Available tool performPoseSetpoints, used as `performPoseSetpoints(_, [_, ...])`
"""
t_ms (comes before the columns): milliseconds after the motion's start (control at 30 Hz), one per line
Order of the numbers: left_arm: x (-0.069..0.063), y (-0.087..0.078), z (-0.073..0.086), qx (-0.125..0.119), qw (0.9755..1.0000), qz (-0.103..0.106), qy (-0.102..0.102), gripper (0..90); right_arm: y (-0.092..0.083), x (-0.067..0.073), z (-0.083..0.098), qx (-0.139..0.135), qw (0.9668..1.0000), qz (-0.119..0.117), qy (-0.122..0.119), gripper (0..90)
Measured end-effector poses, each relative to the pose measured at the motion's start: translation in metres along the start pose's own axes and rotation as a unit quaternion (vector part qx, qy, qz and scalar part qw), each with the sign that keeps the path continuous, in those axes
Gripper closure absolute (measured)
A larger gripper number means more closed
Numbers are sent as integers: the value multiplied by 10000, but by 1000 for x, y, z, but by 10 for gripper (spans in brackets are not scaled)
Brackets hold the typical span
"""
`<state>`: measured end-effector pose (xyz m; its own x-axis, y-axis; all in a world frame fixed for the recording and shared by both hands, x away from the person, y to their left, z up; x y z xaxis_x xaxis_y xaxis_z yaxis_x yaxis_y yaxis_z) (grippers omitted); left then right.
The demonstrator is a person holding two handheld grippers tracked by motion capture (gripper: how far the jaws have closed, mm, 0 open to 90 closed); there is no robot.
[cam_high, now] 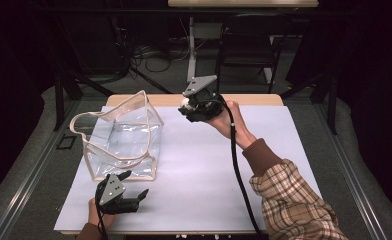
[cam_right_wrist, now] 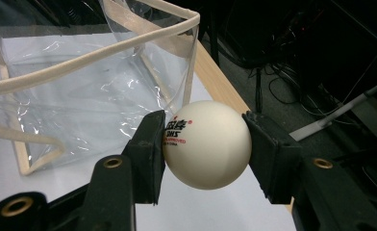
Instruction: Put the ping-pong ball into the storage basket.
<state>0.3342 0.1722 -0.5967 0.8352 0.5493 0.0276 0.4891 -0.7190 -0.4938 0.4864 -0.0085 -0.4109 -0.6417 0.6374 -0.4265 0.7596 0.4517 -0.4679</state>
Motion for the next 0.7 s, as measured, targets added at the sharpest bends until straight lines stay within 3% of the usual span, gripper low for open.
performPoseSetpoints(700, [0, 0, 0, -7, 10000, -3, -6, 161, 2, 6, -18, -83, 9998, -47, -155, 510])
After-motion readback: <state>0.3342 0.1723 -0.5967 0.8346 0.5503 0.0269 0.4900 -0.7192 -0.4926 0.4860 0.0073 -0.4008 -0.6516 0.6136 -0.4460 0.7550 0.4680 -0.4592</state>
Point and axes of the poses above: each handheld gripper's, and its own axes: y roughly forward along the jaws, z roughly out of its underside, x roughly to its left, the point moved 10 cm from there along y, roughly forward along the jaws, and after that the axes turned 14 degrees about z, right-handed, at the moved point
